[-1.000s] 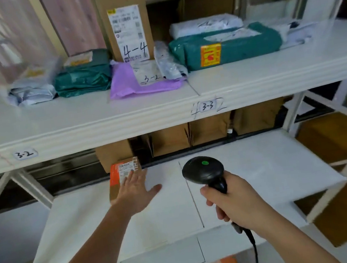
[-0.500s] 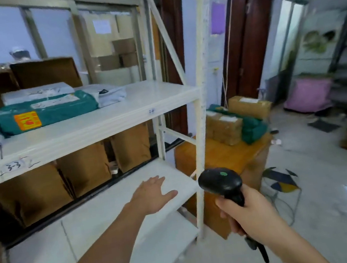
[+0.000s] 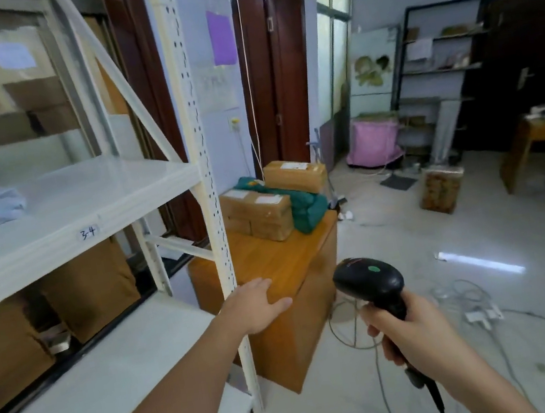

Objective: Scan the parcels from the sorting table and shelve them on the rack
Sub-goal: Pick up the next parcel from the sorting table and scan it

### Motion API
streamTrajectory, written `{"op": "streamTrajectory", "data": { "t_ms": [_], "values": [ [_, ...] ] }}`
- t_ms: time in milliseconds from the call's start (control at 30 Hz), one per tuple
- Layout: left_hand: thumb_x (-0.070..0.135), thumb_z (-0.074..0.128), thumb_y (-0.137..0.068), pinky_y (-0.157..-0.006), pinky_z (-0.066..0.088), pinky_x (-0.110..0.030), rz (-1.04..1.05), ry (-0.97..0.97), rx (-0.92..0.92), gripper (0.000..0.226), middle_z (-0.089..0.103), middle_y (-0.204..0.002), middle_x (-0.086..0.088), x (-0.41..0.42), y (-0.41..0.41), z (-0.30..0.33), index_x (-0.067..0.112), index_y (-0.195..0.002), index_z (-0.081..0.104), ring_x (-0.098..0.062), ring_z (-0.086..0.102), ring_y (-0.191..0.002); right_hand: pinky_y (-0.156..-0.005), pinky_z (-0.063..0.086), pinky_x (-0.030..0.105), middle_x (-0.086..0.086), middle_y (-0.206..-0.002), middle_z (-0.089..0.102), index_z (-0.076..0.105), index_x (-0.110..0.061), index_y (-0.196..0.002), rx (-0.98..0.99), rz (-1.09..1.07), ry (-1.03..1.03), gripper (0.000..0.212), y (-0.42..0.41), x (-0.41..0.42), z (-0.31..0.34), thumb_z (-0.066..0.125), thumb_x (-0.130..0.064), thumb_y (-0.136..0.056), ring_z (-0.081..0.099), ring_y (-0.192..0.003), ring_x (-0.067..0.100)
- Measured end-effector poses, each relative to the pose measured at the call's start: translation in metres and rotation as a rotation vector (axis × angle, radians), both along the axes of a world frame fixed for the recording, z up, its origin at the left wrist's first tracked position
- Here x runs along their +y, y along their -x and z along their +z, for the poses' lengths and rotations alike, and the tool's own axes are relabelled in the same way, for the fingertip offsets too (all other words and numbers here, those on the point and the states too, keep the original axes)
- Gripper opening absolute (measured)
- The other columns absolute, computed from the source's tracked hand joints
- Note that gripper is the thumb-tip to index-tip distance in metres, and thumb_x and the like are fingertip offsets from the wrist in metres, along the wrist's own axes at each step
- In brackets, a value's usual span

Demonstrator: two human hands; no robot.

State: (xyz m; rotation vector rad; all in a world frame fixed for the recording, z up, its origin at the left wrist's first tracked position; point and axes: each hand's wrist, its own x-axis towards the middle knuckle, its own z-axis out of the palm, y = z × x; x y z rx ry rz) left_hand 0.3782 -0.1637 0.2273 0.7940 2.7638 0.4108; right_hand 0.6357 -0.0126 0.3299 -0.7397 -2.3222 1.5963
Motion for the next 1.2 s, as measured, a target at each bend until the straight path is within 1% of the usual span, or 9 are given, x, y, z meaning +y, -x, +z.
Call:
{"op": "streamTrajectory", "data": {
  "t_ms": [100, 267, 433, 567, 767, 967, 1033, 1100, 1200],
  "values": [
    [0.085, 0.043, -0.092, -0.123, 0.037, -0.053, -0.030, 0.005, -0.005, 0.091, 0.030, -0.173, 0.003, 0.021, 0.046, -0.007, 0.031, -0.165, 0.029, -0.029, 0.034, -0.156, -0.049, 0.046, 0.029, 0.011, -0.073, 0.070, 0.062, -0.009, -0.091, -0.002, -0.017, -0.018, 0.009, 0.044, 0.013, -0.004, 0.062, -0.018, -0.092, 0.058, -0.046, 0.015],
    [0.083, 0.043, -0.094, -0.125, 0.034, -0.054, -0.069, 0.029, -0.008, 0.091, 0.024, -0.175, 0.002, 0.057, 0.129, -0.009, 0.031, -0.166, 0.027, -0.030, 0.029, -0.158, -0.043, 0.041, 0.021, 0.001, -0.053, 0.060, 0.060, -0.010, -0.084, -0.009, -0.017, -0.080, 0.013, 0.121, 0.034, -0.006, 0.062, -0.020, -0.093, 0.053, -0.040, 0.010],
    [0.078, 0.042, -0.097, -0.127, 0.029, -0.049, -0.123, 0.072, -0.015, 0.089, 0.024, -0.175, -0.001, 0.097, 0.202, -0.013, 0.026, -0.167, 0.026, -0.027, 0.027, -0.159, -0.042, 0.041, 0.016, 0.004, -0.053, 0.061, 0.061, -0.010, -0.085, -0.031, -0.054, -0.070, 0.013, 0.183, 0.060, -0.010, 0.061, -0.020, -0.093, 0.053, -0.039, 0.008],
    [0.074, 0.039, -0.101, -0.130, 0.017, -0.047, -0.168, 0.128, 0.018, 0.086, 0.020, -0.176, -0.004, 0.144, 0.245, -0.017, 0.023, -0.168, 0.025, -0.025, 0.016, -0.163, -0.045, 0.045, 0.020, 0.014, -0.077, 0.072, 0.060, -0.017, -0.092, -0.042, -0.050, -0.051, 0.005, 0.236, 0.092, -0.012, 0.062, -0.021, -0.093, 0.060, -0.046, 0.010],
    [0.076, 0.041, -0.099, -0.130, 0.018, -0.050, -0.133, 0.114, -0.009, 0.088, 0.021, -0.176, -0.004, 0.219, 0.317, -0.031, 0.023, -0.167, 0.026, -0.025, 0.016, -0.163, -0.050, 0.048, 0.024, 0.010, -0.065, 0.067, 0.061, -0.019, -0.090, -0.043, -0.008, -0.060, 0.005, 0.314, 0.163, -0.020, 0.061, -0.024, -0.091, 0.061, -0.048, 0.010],
    [0.083, 0.035, -0.095, -0.130, 0.020, -0.052, -0.081, 0.064, -0.013, 0.096, 0.025, -0.174, -0.006, 0.284, 0.385, -0.028, 0.020, -0.167, 0.028, -0.028, 0.021, -0.161, -0.059, 0.056, 0.047, 0.008, -0.066, 0.067, 0.062, -0.026, -0.089, -0.047, 0.041, -0.107, 0.010, 0.394, 0.242, -0.020, 0.064, -0.035, -0.084, 0.063, -0.054, 0.019],
    [0.074, 0.043, -0.100, -0.130, 0.021, -0.050, -0.080, 0.061, -0.028, 0.087, 0.026, -0.173, -0.006, 0.301, 0.402, -0.026, 0.019, -0.166, 0.028, -0.027, 0.023, -0.161, -0.063, 0.056, 0.050, 0.013, -0.067, 0.065, 0.062, -0.026, -0.087, -0.041, 0.051, -0.129, 0.009, 0.421, 0.264, -0.021, 0.065, -0.034, -0.084, 0.062, -0.058, 0.023],
    [0.062, 0.048, -0.104, -0.130, 0.021, -0.049, -0.072, 0.052, -0.041, 0.079, 0.026, -0.174, -0.005, 0.318, 0.418, -0.026, 0.020, -0.167, 0.027, -0.026, 0.022, -0.160, -0.064, 0.056, 0.049, 0.013, -0.069, 0.066, 0.062, -0.025, -0.087, -0.028, 0.057, -0.142, 0.009, 0.450, 0.284, -0.023, 0.066, -0.033, -0.085, 0.063, -0.063, 0.027],
    [0.076, 0.040, -0.100, -0.127, 0.028, -0.054, -0.002, 0.009, -0.079, 0.083, 0.034, -0.170, -0.003, 0.345, 0.450, -0.030, 0.024, -0.164, 0.034, -0.029, 0.031, -0.157, -0.061, 0.054, 0.041, 0.004, -0.069, 0.068, 0.062, -0.029, -0.085, -0.004, 0.077, -0.136, 0.006, 0.497, 0.315, -0.026, 0.066, -0.033, -0.086, 0.065, -0.063, 0.022]
  ]
}}
